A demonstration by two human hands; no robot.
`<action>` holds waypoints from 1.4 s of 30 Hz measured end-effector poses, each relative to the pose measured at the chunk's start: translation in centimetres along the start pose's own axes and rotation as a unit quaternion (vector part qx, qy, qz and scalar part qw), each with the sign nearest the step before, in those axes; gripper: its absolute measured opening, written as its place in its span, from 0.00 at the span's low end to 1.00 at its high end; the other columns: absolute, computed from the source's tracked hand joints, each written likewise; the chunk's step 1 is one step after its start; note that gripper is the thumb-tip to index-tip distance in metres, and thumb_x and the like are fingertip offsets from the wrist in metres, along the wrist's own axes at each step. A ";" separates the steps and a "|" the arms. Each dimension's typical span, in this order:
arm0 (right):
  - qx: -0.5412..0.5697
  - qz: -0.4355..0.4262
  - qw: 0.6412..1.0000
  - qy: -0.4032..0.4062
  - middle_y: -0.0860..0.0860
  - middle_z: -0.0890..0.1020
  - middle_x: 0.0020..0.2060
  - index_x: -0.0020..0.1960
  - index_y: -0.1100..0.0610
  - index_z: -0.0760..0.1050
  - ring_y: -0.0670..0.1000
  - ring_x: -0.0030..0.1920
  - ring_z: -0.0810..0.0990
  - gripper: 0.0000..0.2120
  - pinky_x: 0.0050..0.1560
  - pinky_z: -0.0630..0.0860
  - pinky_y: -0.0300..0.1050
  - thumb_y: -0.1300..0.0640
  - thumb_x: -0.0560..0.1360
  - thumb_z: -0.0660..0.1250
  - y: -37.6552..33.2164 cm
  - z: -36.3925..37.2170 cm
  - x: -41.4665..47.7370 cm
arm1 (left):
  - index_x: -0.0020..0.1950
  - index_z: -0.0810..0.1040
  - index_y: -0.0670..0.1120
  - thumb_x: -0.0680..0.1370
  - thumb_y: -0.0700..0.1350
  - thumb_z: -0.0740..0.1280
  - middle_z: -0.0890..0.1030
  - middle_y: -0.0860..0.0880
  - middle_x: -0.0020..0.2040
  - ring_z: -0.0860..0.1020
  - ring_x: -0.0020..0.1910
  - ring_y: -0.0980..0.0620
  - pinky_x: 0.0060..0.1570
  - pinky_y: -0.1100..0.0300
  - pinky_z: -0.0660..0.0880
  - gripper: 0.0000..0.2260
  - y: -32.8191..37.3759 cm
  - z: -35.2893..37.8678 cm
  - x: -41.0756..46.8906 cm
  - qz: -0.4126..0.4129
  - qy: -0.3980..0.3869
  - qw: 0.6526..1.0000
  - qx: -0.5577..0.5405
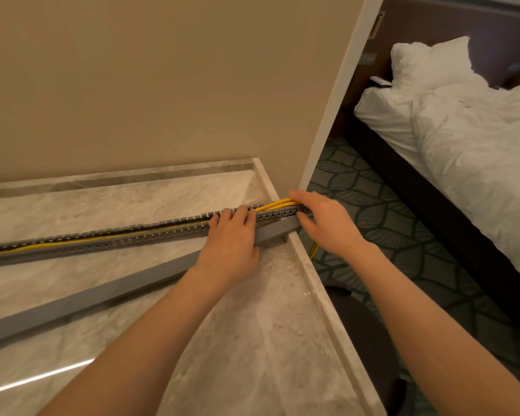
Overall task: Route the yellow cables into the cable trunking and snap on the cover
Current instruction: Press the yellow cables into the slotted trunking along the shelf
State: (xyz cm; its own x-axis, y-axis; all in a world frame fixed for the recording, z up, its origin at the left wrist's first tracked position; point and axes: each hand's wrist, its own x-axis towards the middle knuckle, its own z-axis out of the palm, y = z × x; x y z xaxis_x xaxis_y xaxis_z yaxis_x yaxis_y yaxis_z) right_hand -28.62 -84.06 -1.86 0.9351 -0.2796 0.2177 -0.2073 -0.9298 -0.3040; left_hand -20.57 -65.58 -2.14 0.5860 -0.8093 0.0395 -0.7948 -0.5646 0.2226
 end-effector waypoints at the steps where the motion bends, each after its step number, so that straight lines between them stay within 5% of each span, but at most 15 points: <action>1: -0.007 0.001 1.000 -0.006 0.52 0.75 0.65 0.67 0.56 0.69 0.53 0.63 0.73 0.19 0.67 0.67 0.48 0.61 0.77 0.61 -0.1 -0.2 0.0 | 0.73 0.58 0.43 0.76 0.50 0.61 0.64 0.46 0.67 0.63 0.63 0.44 0.68 0.47 0.60 0.28 0.0 0.0 0.0 -0.001 0.000 1.000 -0.002; 7: -0.128 -0.052 0.990 -0.031 0.54 0.77 0.48 0.53 0.60 0.72 0.55 0.46 0.76 0.08 0.46 0.74 0.51 0.60 0.77 0.56 -1.5 -0.9 0.3 | 0.73 0.58 0.43 0.76 0.50 0.61 0.64 0.46 0.67 0.63 0.64 0.45 0.69 0.47 0.59 0.28 0.0 0.0 -0.2 -0.002 0.006 1.000 -0.016; 10: -0.147 -0.061 0.987 -0.031 0.53 0.77 0.48 0.53 0.60 0.72 0.53 0.45 0.76 0.10 0.44 0.75 0.49 0.59 0.76 0.55 -2.0 -1.0 0.2 | 0.73 0.59 0.43 0.76 0.50 0.61 0.65 0.46 0.66 0.64 0.64 0.45 0.68 0.47 0.60 0.27 0.0 0.0 -0.3 -0.007 0.004 1.000 -0.019; 18: -0.116 -0.056 0.989 -0.068 0.59 0.67 0.69 0.71 0.63 0.61 0.56 0.69 0.66 0.23 0.68 0.62 0.47 0.56 0.79 0.57 -2.5 -0.5 -0.8 | 0.68 0.67 0.42 0.78 0.50 0.59 0.70 0.46 0.60 0.68 0.57 0.45 0.58 0.50 0.68 0.21 -0.7 -0.6 -0.3 -0.005 0.015 1.000 -0.010; 21: -0.111 -0.046 0.991 -0.053 0.58 0.67 0.70 0.71 0.63 0.61 0.55 0.69 0.65 0.26 0.68 0.61 0.46 0.49 0.79 0.57 -2.8 -0.1 -1.0 | 0.69 0.65 0.43 0.78 0.51 0.58 0.70 0.47 0.61 0.69 0.59 0.46 0.57 0.53 0.67 0.22 -0.6 -0.2 -0.7 -0.005 0.038 0.999 0.024; 25: -0.025 -0.022 0.999 -0.037 0.56 0.68 0.70 0.70 0.61 0.64 0.53 0.70 0.64 0.22 0.70 0.55 0.41 0.53 0.79 0.58 -2.6 0.0 -1.0 | 0.71 0.62 0.45 0.79 0.53 0.56 0.68 0.49 0.64 0.68 0.62 0.47 0.63 0.51 0.63 0.23 -0.5 -0.2 -0.9 -0.005 0.046 0.998 0.052; 34: -0.029 -0.051 0.998 0.014 0.59 0.77 0.53 0.61 0.61 0.75 0.57 0.54 0.73 0.16 0.55 0.70 0.45 0.64 0.73 0.67 -1.4 -0.6 -0.5 | 0.60 0.72 0.42 0.77 0.45 0.57 0.68 0.46 0.65 0.67 0.60 0.44 0.63 0.52 0.62 0.14 0.2 -1.3 0.0 0.010 0.067 0.996 0.065; 37: -0.075 -0.078 0.994 0.005 0.58 0.79 0.48 0.58 0.60 0.77 0.57 0.50 0.75 0.14 0.49 0.73 0.49 0.63 0.73 0.68 -1.2 -1.2 0.2 | 0.63 0.70 0.43 0.77 0.45 0.57 0.69 0.46 0.62 0.68 0.58 0.45 0.57 0.53 0.65 0.15 1.1 -1.3 1.0 0.043 0.067 0.996 0.033; 42: -0.104 -0.094 0.990 0.004 0.55 0.81 0.42 0.54 0.58 0.80 0.57 0.45 0.77 0.12 0.43 0.74 0.49 0.62 0.70 0.70 -1.3 -1.8 0.7 | 0.65 0.67 0.43 0.78 0.47 0.57 0.69 0.46 0.63 0.65 0.59 0.45 0.61 0.54 0.65 0.17 2.4 -0.3 1.5 0.085 0.055 0.994 0.039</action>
State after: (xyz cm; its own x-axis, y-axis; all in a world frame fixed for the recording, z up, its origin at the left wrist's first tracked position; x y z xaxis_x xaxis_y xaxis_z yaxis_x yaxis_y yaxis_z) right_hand -28.27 -83.47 0.37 0.9607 -0.0986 0.2596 -0.0856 -0.9945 -0.0611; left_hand -21.57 -68.13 -1.29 0.4523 -0.8742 0.1768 -0.8912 -0.4351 0.1284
